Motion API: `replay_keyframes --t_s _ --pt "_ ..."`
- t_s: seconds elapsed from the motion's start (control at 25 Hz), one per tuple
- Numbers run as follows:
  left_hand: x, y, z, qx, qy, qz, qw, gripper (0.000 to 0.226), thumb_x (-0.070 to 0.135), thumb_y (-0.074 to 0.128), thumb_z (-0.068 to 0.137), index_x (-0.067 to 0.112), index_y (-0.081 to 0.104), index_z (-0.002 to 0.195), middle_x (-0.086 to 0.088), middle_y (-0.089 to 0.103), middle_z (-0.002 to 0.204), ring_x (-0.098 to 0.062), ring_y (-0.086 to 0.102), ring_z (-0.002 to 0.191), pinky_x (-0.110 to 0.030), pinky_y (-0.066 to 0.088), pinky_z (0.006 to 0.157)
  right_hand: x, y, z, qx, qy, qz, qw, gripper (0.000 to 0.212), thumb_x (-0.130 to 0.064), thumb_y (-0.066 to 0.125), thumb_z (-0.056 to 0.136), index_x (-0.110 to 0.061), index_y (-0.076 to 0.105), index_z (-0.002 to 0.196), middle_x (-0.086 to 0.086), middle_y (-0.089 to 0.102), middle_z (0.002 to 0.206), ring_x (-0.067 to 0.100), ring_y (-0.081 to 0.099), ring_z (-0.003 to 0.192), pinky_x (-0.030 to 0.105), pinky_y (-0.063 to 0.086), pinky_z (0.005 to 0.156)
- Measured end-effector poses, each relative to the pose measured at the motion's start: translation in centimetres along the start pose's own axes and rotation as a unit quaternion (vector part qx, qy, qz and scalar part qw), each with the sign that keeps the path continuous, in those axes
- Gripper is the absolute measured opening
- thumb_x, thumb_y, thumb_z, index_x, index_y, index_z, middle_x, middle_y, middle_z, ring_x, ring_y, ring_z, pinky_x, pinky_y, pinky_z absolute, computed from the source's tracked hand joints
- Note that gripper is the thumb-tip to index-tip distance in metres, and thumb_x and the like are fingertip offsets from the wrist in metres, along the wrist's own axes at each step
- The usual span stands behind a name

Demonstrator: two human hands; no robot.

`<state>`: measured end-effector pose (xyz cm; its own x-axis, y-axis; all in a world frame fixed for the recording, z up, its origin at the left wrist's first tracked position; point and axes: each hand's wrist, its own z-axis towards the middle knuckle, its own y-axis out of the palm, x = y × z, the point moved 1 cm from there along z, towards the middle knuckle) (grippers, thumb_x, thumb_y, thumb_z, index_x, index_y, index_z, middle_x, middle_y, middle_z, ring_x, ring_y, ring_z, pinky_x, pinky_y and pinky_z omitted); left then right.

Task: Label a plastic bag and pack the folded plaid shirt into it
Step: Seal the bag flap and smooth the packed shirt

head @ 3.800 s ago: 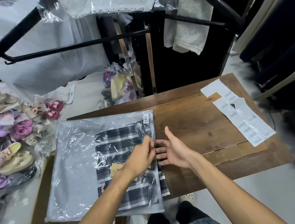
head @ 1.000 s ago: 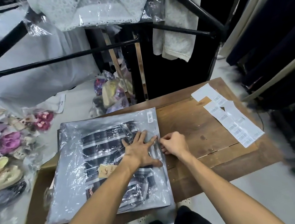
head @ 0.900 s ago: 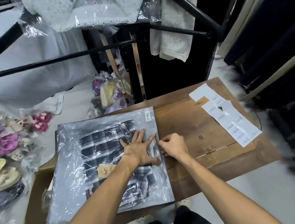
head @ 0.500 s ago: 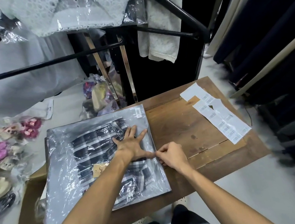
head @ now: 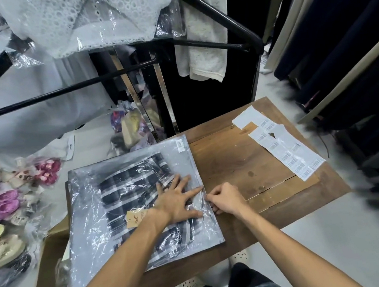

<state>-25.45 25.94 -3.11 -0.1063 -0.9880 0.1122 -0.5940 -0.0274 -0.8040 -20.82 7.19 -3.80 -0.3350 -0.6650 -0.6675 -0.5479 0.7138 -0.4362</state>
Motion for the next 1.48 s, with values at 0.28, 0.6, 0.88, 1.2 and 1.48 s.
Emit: replay_keyframes --t_s 0.28,0.6,0.88,1.2,1.48 --pt "-0.4 -0.1 0.6 0.009 0.007 -0.008 1.0 0.09 0.092 0.039 0.075 0.061 0.004 0.152 0.01 -0.014 0.17 -0.025 -0.018 0.155 -0.081 0.0 0.111 1.5 -0.5 -2.3 -0.068 0.007 -0.056 0.996 0.015 -0.02 0.075 0.084 -0.006 0.079 0.084 0.008 0.079 0.073 0.011 0.066 0.05 0.023 0.055 0.047" --pt "-0.5 -0.4 0.8 -0.004 0.011 0.026 1.0 0.096 0.098 0.024 0.066 0.062 -0.003 0.15 0.008 -0.019 0.169 -0.026 -0.021 0.154 -0.083 0.0 0.109 2.0 -0.2 -4.0 -0.213 0.011 -0.204 0.955 0.013 -0.02 0.077 0.08 -0.008 0.075 0.076 0.006 0.075 0.069 0.012 0.068 0.052 0.024 0.059 0.054" --pt "-1.5 -1.0 0.8 0.079 0.036 -0.096 0.992 0.064 0.076 0.036 0.092 0.056 0.021 0.152 0.0 0.0 0.17 -0.033 0.012 0.154 -0.072 0.022 0.115 -1.5 0.0 -4.1 -0.2 -0.059 -0.445 0.871 0.021 -0.029 0.083 0.074 -0.015 0.072 0.087 0.004 0.074 0.084 0.022 0.071 0.078 0.03 0.057 0.07" --pt "-5.4 -3.0 0.9 0.085 -0.06 -0.041 0.994 0.046 0.042 0.031 0.108 0.045 0.032 0.153 0.003 0.016 0.169 -0.023 0.009 0.156 -0.067 0.013 0.12 -4.3 7.7 -5.2 -0.011 -0.343 -0.35 0.871 0.046 -0.041 0.053 0.099 -0.019 0.054 0.139 0.011 0.059 0.125 0.031 0.052 0.115 0.048 0.044 0.101" --pt "-5.9 -3.5 -0.6 0.082 -0.074 -0.013 0.994 0.047 0.052 0.019 0.107 0.053 0.023 0.154 0.008 0.022 0.167 -0.026 0.022 0.15 -0.059 0.024 0.116 -0.6 7.5 -5.1 0.093 -0.381 -0.406 0.826 0.053 -0.054 0.031 0.104 -0.023 0.052 0.141 0.001 0.064 0.123 0.028 0.054 0.116 0.047 0.039 0.105"
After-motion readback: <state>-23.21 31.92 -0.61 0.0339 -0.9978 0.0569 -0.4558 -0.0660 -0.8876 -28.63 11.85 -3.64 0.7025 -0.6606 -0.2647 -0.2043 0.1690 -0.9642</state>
